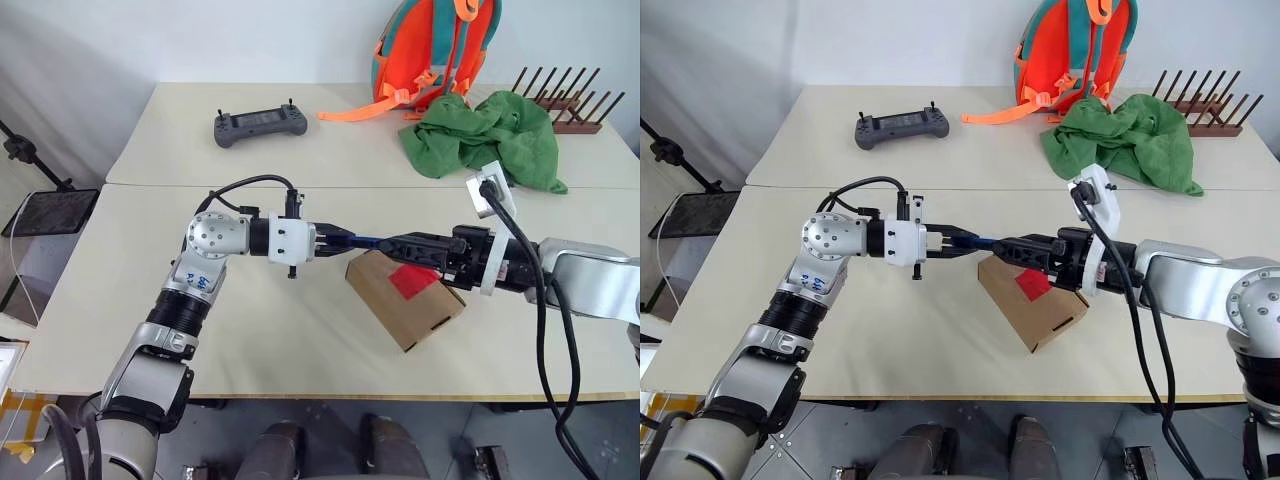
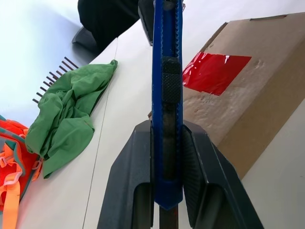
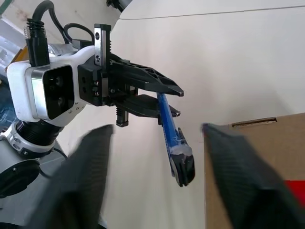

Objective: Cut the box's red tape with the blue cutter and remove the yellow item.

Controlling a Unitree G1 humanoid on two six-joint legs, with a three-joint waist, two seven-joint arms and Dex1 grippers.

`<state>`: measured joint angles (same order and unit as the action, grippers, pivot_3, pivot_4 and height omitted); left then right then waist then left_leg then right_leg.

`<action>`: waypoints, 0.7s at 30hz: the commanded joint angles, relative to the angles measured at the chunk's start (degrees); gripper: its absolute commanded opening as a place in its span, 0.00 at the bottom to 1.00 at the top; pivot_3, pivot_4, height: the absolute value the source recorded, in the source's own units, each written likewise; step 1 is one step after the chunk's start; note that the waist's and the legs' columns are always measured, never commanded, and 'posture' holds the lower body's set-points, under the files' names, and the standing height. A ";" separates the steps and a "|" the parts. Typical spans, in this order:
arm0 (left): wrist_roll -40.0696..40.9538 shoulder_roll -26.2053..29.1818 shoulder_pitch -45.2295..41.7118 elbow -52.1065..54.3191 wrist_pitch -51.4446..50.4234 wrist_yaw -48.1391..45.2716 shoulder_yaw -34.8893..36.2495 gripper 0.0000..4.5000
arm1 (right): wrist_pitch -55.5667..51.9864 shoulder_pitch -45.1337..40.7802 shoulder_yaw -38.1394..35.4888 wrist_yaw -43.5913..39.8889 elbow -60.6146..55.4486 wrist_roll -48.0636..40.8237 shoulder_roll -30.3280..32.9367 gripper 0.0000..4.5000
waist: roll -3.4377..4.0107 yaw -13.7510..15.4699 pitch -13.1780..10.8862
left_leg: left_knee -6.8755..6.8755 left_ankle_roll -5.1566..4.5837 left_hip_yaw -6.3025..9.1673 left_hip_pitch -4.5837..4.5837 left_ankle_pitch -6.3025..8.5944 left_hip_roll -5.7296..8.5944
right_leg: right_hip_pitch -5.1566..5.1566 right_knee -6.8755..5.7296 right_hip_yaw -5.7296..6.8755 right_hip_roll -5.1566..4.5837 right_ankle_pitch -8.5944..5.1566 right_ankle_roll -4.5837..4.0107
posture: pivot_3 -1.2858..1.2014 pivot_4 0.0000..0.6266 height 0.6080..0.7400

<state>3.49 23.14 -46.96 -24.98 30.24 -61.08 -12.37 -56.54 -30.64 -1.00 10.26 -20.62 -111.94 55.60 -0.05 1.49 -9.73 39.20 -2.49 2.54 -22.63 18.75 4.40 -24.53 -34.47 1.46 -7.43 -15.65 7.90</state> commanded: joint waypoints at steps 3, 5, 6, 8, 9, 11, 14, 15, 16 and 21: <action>0.00 -0.40 -0.59 1.82 0.47 0.60 -0.16 0.09 | 0.43 -1.35 0.13 -0.35 -0.32 -0.51 -0.51 0.63 | 0.00 0.03 0.00 | 0.00 0.00 0.00 0.00 0.00 0.00 | 0.00 0.00 0.00 0.00 0.00 0.00 | 0.52 0.24 1.00; -0.02 -0.47 -0.71 1.68 0.51 0.59 -0.17 0.09 | 0.47 -1.53 0.44 -0.31 -0.11 -0.10 -0.89 0.63 | 0.00 0.02 0.00 | 0.00 0.00 0.00 0.00 0.00 0.00 | 0.00 0.00 0.00 0.00 0.00 0.00 | 0.52 0.24 1.00; -0.03 -0.49 -0.75 1.63 0.53 0.58 -0.16 0.09 | 0.47 -1.60 0.50 -0.29 -0.03 0.05 -1.02 0.63 | 0.00 0.01 0.00 | 0.00 0.00 0.00 0.00 0.00 0.00 | 0.00 0.00 0.00 0.00 0.00 0.00 | 0.52 0.24 1.00; -0.03 -0.53 -0.79 1.60 0.45 0.54 -0.16 0.09 | 0.50 -1.69 0.48 -0.18 0.17 0.18 -1.33 0.63 | 0.00 0.01 0.00 | 0.00 0.00 0.00 0.00 0.00 0.00 | 0.00 0.00 0.00 0.00 0.00 0.00 | 0.52 0.24 1.00; -0.03 -0.52 -0.78 1.64 0.42 0.51 -0.16 0.09 | 0.50 -1.75 0.47 -0.20 0.30 0.30 -1.53 0.63 | 0.00 0.01 0.00 | 0.00 0.00 0.00 0.00 0.00 0.00 | 0.00 0.00 0.00 0.00 0.00 0.00 | 0.52 0.24 1.00; -0.10 -0.39 -0.68 1.81 0.39 0.51 -0.12 0.09 | 0.43 -1.81 0.55 -0.35 0.44 0.51 -1.96 0.63 | 0.00 0.02 0.00 | 0.00 0.00 0.00 0.00 0.00 0.00 | 0.00 0.00 0.00 0.00 0.00 0.00 | 0.52 0.24 1.00; -0.23 -0.12 -0.69 1.52 0.59 0.49 0.03 0.09 | 0.12 -2.01 0.95 -0.27 0.68 0.57 -2.53 0.50 | 0.00 0.01 0.00 | 0.00 0.00 0.00 0.00 0.00 0.00 | 0.00 0.00 0.00 0.00 0.00 0.00 | 0.52 0.24 1.00; -0.25 -0.05 -0.68 1.49 0.63 0.47 0.05 0.09 | 0.04 -2.06 0.98 -0.41 0.67 0.69 -2.60 0.43 | 0.00 0.00 0.00 | 0.00 0.00 0.00 0.00 0.00 0.00 | 0.00 0.00 0.01 0.00 0.00 0.00 | 0.52 0.24 1.00; -0.34 -0.07 -0.75 1.33 0.69 0.55 0.06 0.09 | -0.07 -2.18 1.00 -0.67 0.80 0.85 -2.67 0.35 | 0.00 0.00 0.00 | 0.00 0.00 0.00 0.00 0.00 0.00 | 0.00 0.00 0.00 0.00 0.00 0.00 | 0.52 0.24 1.00; -0.67 -0.15 -0.76 1.25 0.91 0.80 -0.16 0.09 | -0.52 -2.96 1.06 -1.48 1.32 1.88 -3.24 0.03 | 0.00 -0.01 0.00 | 0.00 0.00 0.00 0.00 0.00 0.01 | 0.00 -0.01 0.00 0.00 0.00 0.00 | 0.52 0.24 1.00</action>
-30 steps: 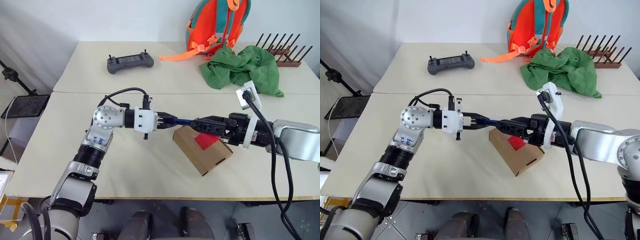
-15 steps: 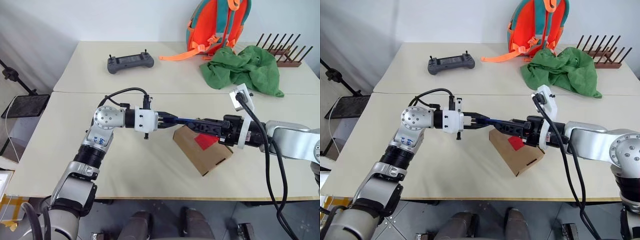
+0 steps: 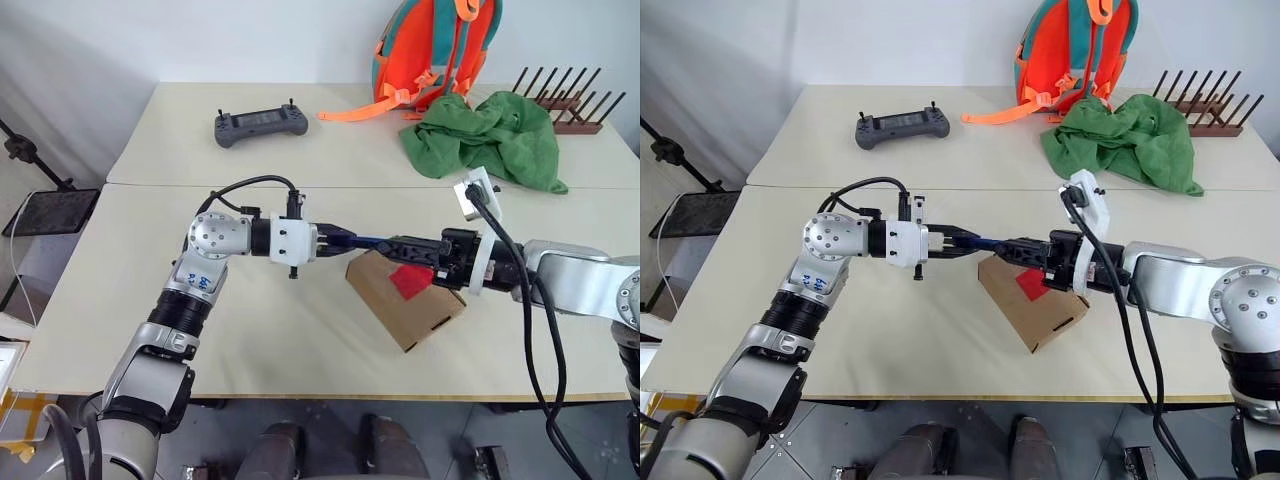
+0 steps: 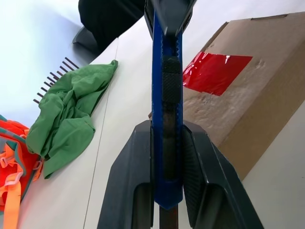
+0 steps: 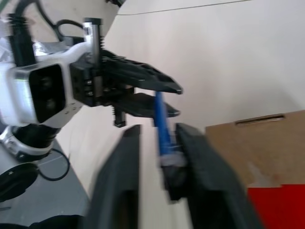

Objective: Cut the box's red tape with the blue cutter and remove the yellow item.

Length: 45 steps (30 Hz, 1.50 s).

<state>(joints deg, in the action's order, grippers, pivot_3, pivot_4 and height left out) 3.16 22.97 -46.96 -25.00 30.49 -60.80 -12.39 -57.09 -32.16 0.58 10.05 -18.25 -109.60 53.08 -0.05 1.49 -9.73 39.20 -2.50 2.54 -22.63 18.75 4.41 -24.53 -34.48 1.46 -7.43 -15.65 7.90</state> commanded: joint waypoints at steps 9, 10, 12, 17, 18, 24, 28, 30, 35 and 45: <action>5.15 -1.52 0.94 5.48 -6.98 -0.40 0.91 0.39 | -0.81 -1.92 -1.32 -3.05 -0.62 1.83 -1.15 0.03 | 0.00 0.03 0.00 | 0.00 0.00 0.01 0.00 0.00 0.01 | 0.00 -0.02 0.00 -0.01 0.00 0.00 | 0.52 0.24 1.00; 8.42 -1.82 1.31 7.65 -11.48 0.13 2.58 0.45 | -1.00 -2.03 -2.09 -3.61 -1.10 1.32 -0.39 0.03 | 0.00 0.03 0.00 | 0.00 0.00 0.01 -0.01 0.00 0.01 | 0.00 -0.02 0.01 -0.01 0.00 0.00 | 0.52 0.24 1.00; 13.33 -1.32 1.54 10.64 -19.46 0.84 5.67 0.58 | -1.48 -2.03 -3.60 -4.86 -1.81 0.88 1.32 0.03 | 0.00 -0.08 0.00 | 0.01 0.00 0.02 -0.01 0.00 0.01 | 0.00 -0.02 -0.01 -0.01 0.00 0.00 | 0.52 0.24 1.00; 23.40 1.06 -1.34 13.04 -35.47 4.14 14.05 0.59 | -5.22 -0.13 -9.21 -9.85 -2.30 4.65 10.85 0.03 | -0.04 -0.06 -0.03 | 0.02 0.00 0.05 -0.02 -0.01 -0.05 | -0.02 -0.05 -0.03 0.03 0.00 0.00 | 0.52 0.24 1.00; 24.16 1.19 -1.97 13.01 -36.83 4.30 14.82 0.59 | -6.14 0.04 -10.11 -11.33 -2.16 6.07 12.93 0.03 | -0.04 -0.07 -0.03 | 0.03 0.00 0.07 -0.02 -0.01 -0.06 | -0.01 -0.03 -0.04 0.03 0.00 0.00 | 0.52 0.24 1.00; 21.63 0.29 -0.72 11.55 -41.13 0.63 10.18 0.38 | -12.03 2.01 -16.69 -20.74 -4.61 16.22 26.44 0.03 | 0.00 0.34 -0.03 | 0.01 -0.07 0.02 -0.02 0.00 0.12 | 0.00 -0.04 -0.01 0.05 0.00 0.00 | 0.52 0.24 1.00; 20.97 -6.31 1.50 13.62 -45.80 -0.12 2.72 0.10 | -13.16 5.75 -21.03 -23.35 -6.53 21.03 29.00 0.03 | -0.06 0.70 -0.06 | -0.01 -0.12 0.04 -0.02 0.04 0.11 | 0.03 0.03 -0.07 -0.01 0.00 0.00 | 0.52 0.24 1.00; 20.90 -7.87 4.08 15.82 -47.47 1.20 1.70 0.01 | -12.96 7.53 -22.61 -22.35 -8.81 20.46 28.17 0.03 | -0.08 0.94 -0.07 | 0.06 -0.13 0.02 -0.13 0.03 0.16 | -0.02 0.05 -0.08 0.01 0.03 0.05 | 0.52 0.24 1.00; 16.43 -8.32 8.27 19.10 -52.07 4.96 -3.40 0.00 | -9.53 7.89 -21.70 -17.20 -13.45 18.64 25.64 0.03 | -0.06 0.08 -0.06 | 0.01 -0.02 0.00 -0.14 0.00 -0.03 | -0.10 0.08 -0.20 0.00 0.04 0.08 | 0.52 0.24 1.00; 11.60 -10.60 8.56 18.66 -56.61 11.89 -4.90 0.00 | -7.97 16.24 -22.87 -5.85 -17.88 21.49 22.28 0.03 | -0.06 1.39 -0.06 | 0.06 -0.02 0.01 -0.08 -0.14 0.13 | -0.03 -0.04 -0.25 -0.02 0.06 0.11 | 0.52 0.24 1.00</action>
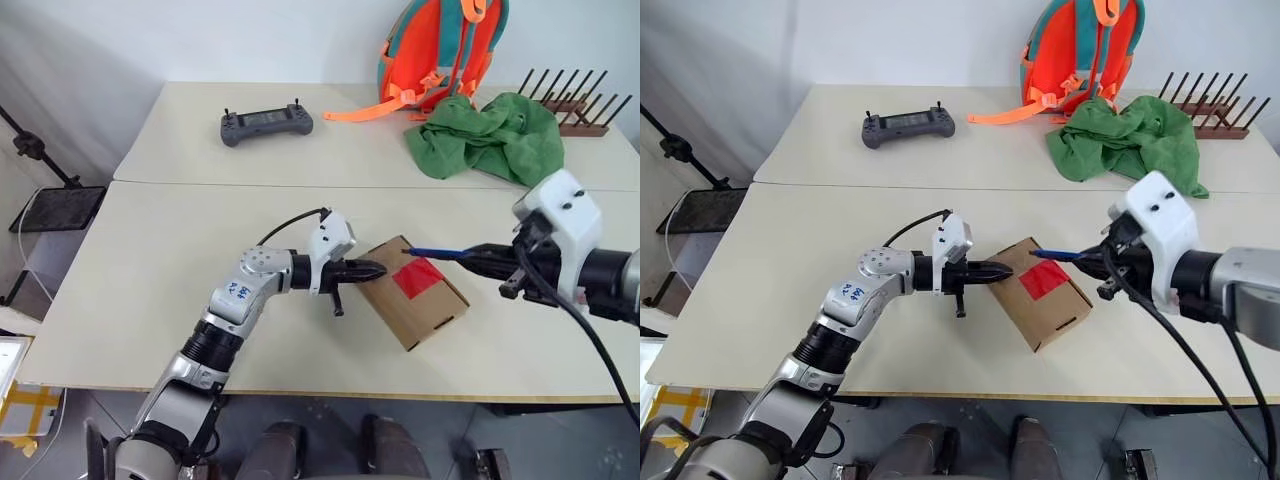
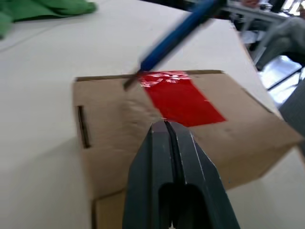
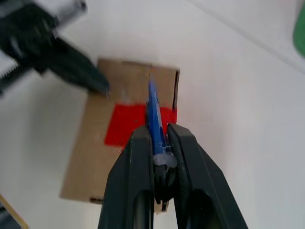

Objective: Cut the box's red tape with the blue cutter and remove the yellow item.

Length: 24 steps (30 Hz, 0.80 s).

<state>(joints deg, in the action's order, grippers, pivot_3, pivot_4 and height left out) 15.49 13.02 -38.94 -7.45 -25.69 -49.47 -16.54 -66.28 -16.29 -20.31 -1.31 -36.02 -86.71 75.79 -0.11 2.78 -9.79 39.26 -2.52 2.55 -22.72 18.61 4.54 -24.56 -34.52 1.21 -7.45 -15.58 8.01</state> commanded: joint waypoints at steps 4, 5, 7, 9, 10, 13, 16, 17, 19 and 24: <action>-0.75 -0.83 0.16 0.16 -1.24 0.28 -0.68 0.00 | 2.65 0.88 -2.36 8.14 -0.73 -4.03 -0.83 0.03 | 0.00 0.30 0.00 | 0.00 0.01 0.00 0.02 0.00 0.00 | 0.02 0.01 0.00 -0.01 0.00 0.00 | 0.52 0.24 1.00; -0.92 -0.73 -0.13 -0.38 -1.60 0.33 -0.66 0.00 | 2.92 0.75 -2.55 7.40 -1.31 -4.14 -0.64 0.03 | 0.00 0.28 0.00 | 0.00 0.01 -0.01 0.02 0.00 0.00 | 0.02 0.01 0.01 -0.01 0.00 0.00 | 0.52 0.24 1.00; -1.11 -0.82 -0.45 -0.87 -1.87 0.43 -0.70 0.00 | 4.03 0.34 -3.29 7.14 -1.83 -5.34 -0.89 0.03 | 0.00 0.29 0.00 | 0.00 0.01 -0.02 0.04 0.00 -0.01 | 0.03 0.00 0.04 0.02 0.00 0.00 | 0.52 0.24 1.00; -1.36 -1.27 -0.86 -1.20 -2.08 0.55 -1.13 0.00 | 4.98 0.02 -4.25 7.16 -1.74 -6.74 -0.74 0.03 | 0.00 0.31 0.00 | 0.00 0.00 -0.02 0.04 -0.01 0.00 | 0.04 0.00 0.04 0.04 0.00 0.00 | 0.52 0.24 1.00; -1.45 -1.39 -0.85 -1.16 -2.15 0.61 -1.27 0.00 | 5.22 0.25 -4.63 7.19 -1.82 -7.10 -0.61 0.03 | 0.00 0.33 0.00 | 0.00 0.00 -0.01 0.04 -0.01 0.00 | 0.04 0.00 0.04 0.04 0.00 0.00 | 0.52 0.24 1.00; -1.82 -1.86 -1.77 -1.73 -2.99 0.81 -1.54 0.00 | 5.50 0.46 -4.38 7.40 -1.78 -6.57 0.06 0.03 | 0.00 0.38 0.00 | 0.00 -0.01 -0.01 0.04 -0.01 0.00 | 0.06 0.00 0.04 0.04 0.00 0.00 | 0.52 0.24 1.00; -2.67 -2.10 -2.64 -2.73 -2.80 0.76 -1.89 0.00 | 5.80 0.43 -3.14 7.15 -1.93 -5.18 -0.04 0.03 | 0.00 0.36 0.00 | 0.00 -0.02 -0.02 0.06 -0.01 0.01 | 0.08 0.00 0.04 0.04 0.00 0.00 | 0.52 0.24 1.00; -3.01 -2.17 -2.90 -3.14 -2.67 0.91 -2.00 0.00 | 5.89 0.46 -2.75 6.99 -2.04 -4.66 -0.13 0.03 | 0.00 0.35 0.00 | 0.00 -0.02 -0.02 0.07 -0.01 0.01 | 0.08 0.00 0.04 0.04 0.00 0.00 | 0.52 0.24 1.00; -4.03 -2.06 -3.44 -3.93 -3.36 1.68 -2.40 0.00 | 6.09 0.51 -2.21 6.78 -2.12 -3.85 -0.36 0.03 | 0.00 0.30 0.00 | 0.00 -0.02 -0.03 0.07 -0.01 0.01 | 0.08 -0.01 0.04 0.04 0.00 0.00 | 0.52 0.24 1.00; -5.61 -1.09 -3.75 -4.18 -4.80 1.94 -3.61 0.00 | 6.41 0.87 -1.72 6.65 -2.18 -2.87 -1.02 0.03 | 0.00 0.32 0.00 | 0.00 -0.02 -0.03 0.10 -0.01 0.00 | 0.11 0.00 0.02 0.03 0.00 0.00 | 0.52 0.24 1.00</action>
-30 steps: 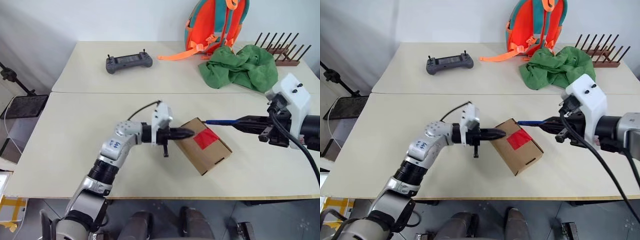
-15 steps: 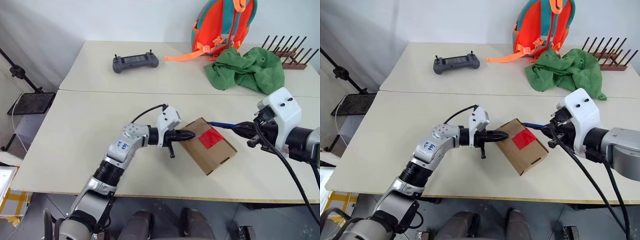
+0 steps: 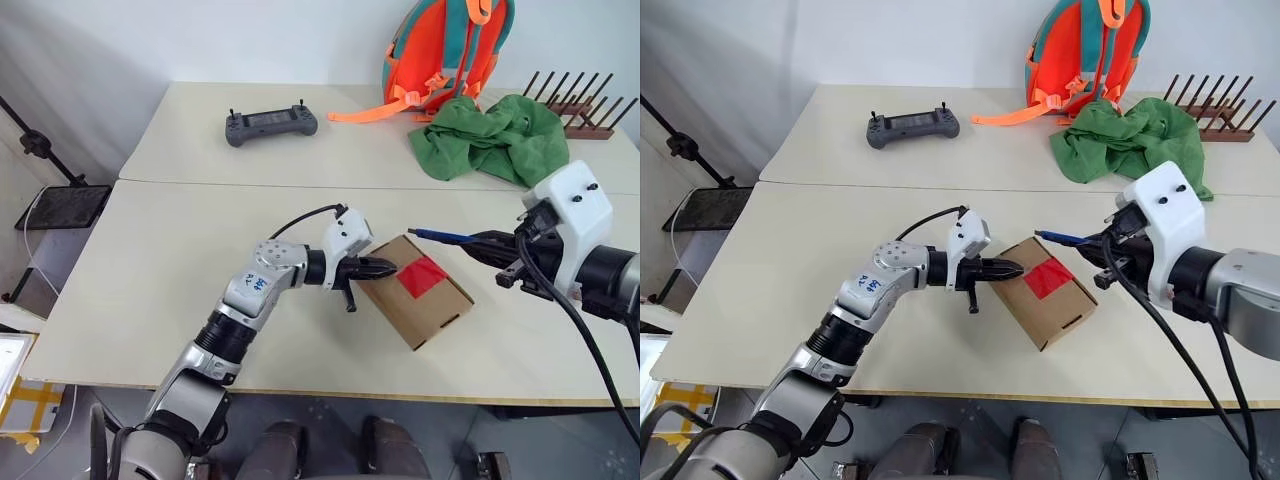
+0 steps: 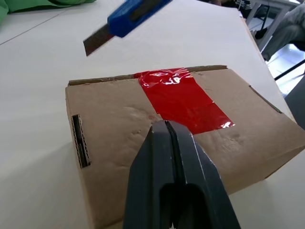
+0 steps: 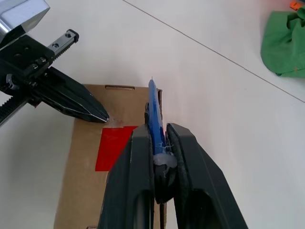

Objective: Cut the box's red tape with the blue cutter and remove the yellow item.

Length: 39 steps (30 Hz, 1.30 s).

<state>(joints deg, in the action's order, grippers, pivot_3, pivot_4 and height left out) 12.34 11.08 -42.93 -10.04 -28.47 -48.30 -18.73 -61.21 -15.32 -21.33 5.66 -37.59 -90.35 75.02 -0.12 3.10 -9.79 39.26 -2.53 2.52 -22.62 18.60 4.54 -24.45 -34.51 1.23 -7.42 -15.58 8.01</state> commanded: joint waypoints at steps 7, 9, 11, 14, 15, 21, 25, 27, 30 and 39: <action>-2.61 1.72 0.96 -1.04 -2.62 -0.02 -1.99 0.00 | 1.31 0.68 1.05 -1.81 -0.36 4.61 -2.11 0.03 | 0.00 -0.04 0.00 | -0.01 0.00 -0.02 0.23 0.00 -0.01 | 0.18 0.10 -0.04 -0.01 0.00 0.00 | 0.52 0.24 1.00; -2.58 1.60 1.05 -0.79 -2.73 0.09 -2.12 0.00 | 1.31 0.84 1.18 -2.23 -0.26 5.39 -2.68 0.03 | 0.00 -0.06 0.00 | -0.01 0.00 -0.02 0.25 0.00 -0.02 | 0.18 0.09 -0.05 -0.02 0.00 -0.01 | 0.52 0.24 1.00; -2.56 1.58 1.07 -0.70 -2.75 0.08 -2.14 0.00 | 1.25 0.77 1.48 -2.59 -0.18 6.20 -3.19 0.03 | 0.00 -0.05 0.00 | -0.01 0.00 -0.02 0.26 0.00 -0.02 | 0.18 0.10 -0.05 -0.02 -0.01 -0.01 | 0.52 0.24 1.00; -2.55 1.64 1.14 -0.58 -2.70 -0.08 -2.20 0.00 | 0.99 0.93 2.24 -3.38 -0.10 8.05 -3.95 0.03 | 0.00 -0.06 0.00 | -0.01 0.00 -0.02 0.26 0.00 -0.01 | 0.18 0.09 -0.05 -0.01 -0.01 -0.01 | 0.52 0.24 1.00; -2.53 1.67 1.18 -0.42 -2.76 -0.09 -2.22 0.00 | 0.88 1.17 2.34 -3.64 -0.10 8.64 -4.23 0.03 | 0.00 -0.05 0.00 | -0.01 0.00 -0.02 0.26 0.00 -0.01 | 0.18 0.09 -0.05 -0.01 -0.01 -0.01 | 0.52 0.24 1.00; -2.47 1.85 1.00 -0.64 -2.54 -0.43 -2.12 0.00 | 0.32 1.91 2.80 -5.05 -0.22 11.92 -5.52 0.03 | 0.00 -0.06 0.00 | -0.01 0.00 -0.03 0.26 0.00 -0.01 | 0.18 0.08 -0.05 0.00 -0.01 -0.01 | 0.52 0.24 1.00; -2.38 1.76 0.94 -0.23 -2.83 -0.37 -2.11 0.00 | -0.01 2.20 2.76 -5.74 -0.21 13.07 -6.23 0.03 | 0.00 -0.11 0.00 | -0.01 0.00 -0.04 0.27 0.00 -0.02 | 0.18 0.09 -0.05 0.00 -0.01 -0.01 | 0.52 0.24 1.00; -2.35 1.76 0.87 -0.13 -2.96 -0.38 -2.11 0.00 | -0.18 2.51 2.68 -6.12 -0.21 13.62 -6.49 0.03 | 0.00 -0.11 0.00 | -0.01 0.00 -0.04 0.27 0.00 -0.02 | 0.18 0.08 -0.05 0.00 -0.01 -0.01 | 0.52 0.24 1.00; -2.39 1.78 0.86 0.01 -3.18 -0.38 -2.19 0.00 | -0.66 3.00 2.49 -6.86 -0.19 13.93 -6.58 0.03 | 0.00 -0.10 0.00 | -0.01 0.00 -0.04 0.27 0.00 -0.01 | 0.18 0.08 -0.04 0.00 -0.01 -0.01 | 0.52 0.24 1.00; -8.31 5.30 -0.05 -3.00 -0.38 -4.49 -9.84 0.00 | -5.50 1.96 2.48 -8.24 2.68 10.34 -3.80 0.03 | -0.02 -0.13 0.03 | -0.03 0.01 -0.03 0.36 0.01 -0.02 | 0.27 0.12 -0.05 -0.01 -0.01 -0.02 | 0.52 0.24 1.00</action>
<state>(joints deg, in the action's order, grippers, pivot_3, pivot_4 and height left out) 8.92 13.89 -44.76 -9.37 -28.15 -49.83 -22.57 -64.34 -12.71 -18.25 -2.18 -35.72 -78.04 69.31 -0.13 2.97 -9.76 39.21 -2.52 2.49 -22.20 18.60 4.51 -24.13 -34.37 1.18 -7.44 -15.60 7.99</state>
